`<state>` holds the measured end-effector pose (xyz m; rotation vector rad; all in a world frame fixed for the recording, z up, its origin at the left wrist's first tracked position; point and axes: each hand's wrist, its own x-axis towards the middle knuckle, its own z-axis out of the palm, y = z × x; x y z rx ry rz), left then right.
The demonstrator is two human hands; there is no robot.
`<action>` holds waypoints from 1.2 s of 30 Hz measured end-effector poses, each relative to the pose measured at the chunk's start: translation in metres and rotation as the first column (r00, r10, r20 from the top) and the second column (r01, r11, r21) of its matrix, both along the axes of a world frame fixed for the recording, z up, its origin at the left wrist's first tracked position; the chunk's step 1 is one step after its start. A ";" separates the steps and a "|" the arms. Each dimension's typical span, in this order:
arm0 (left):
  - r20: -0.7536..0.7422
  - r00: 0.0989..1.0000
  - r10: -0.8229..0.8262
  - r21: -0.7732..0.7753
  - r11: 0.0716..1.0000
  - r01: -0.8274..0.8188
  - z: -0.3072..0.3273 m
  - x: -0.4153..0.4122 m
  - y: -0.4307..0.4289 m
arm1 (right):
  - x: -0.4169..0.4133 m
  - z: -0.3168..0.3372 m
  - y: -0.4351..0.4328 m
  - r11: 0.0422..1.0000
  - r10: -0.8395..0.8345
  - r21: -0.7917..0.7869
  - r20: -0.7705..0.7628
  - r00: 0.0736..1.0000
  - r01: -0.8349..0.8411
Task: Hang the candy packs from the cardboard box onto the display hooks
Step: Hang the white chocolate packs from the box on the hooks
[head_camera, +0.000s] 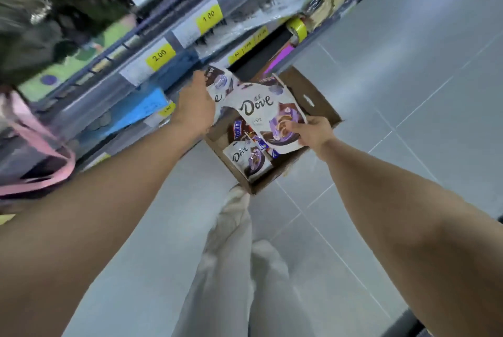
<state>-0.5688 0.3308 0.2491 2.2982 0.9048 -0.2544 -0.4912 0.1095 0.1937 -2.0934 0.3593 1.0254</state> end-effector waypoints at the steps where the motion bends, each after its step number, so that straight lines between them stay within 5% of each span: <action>1: 0.008 1.000 0.021 -0.034 0.999 -0.021 0.023 -0.014 -0.002 | -0.008 0.025 0.001 0.999 0.036 0.026 0.014 0.999 -0.037; 8: 0.224 0.952 0.209 -0.111 0.976 -0.188 0.169 -0.143 -0.005 | -0.097 0.194 0.029 0.918 0.259 0.275 0.135 0.956 -0.287; 12: 0.403 0.836 0.372 -0.246 0.924 -0.293 0.244 -0.227 0.002 | -0.157 0.255 0.056 0.890 0.209 0.384 0.135 0.968 -0.246; 18: 0.312 0.905 0.289 0.017 0.951 -0.310 0.326 -0.345 0.037 | -0.264 0.318 0.108 0.774 0.453 0.485 0.025 0.891 -0.407; 22: 0.321 0.907 0.271 0.073 0.948 -0.309 0.373 -0.426 0.064 | -0.335 0.366 0.163 0.664 0.609 0.410 0.191 0.770 -0.626; 29: 0.360 0.893 0.272 0.136 0.931 -0.338 0.435 -0.551 0.108 | -0.458 0.428 0.243 0.532 0.529 0.411 0.521 0.670 -0.740; 36: 0.416 0.830 0.372 0.065 0.898 -0.435 0.503 -0.592 0.161 | -0.490 0.471 0.290 0.517 0.413 0.449 0.615 0.672 -0.729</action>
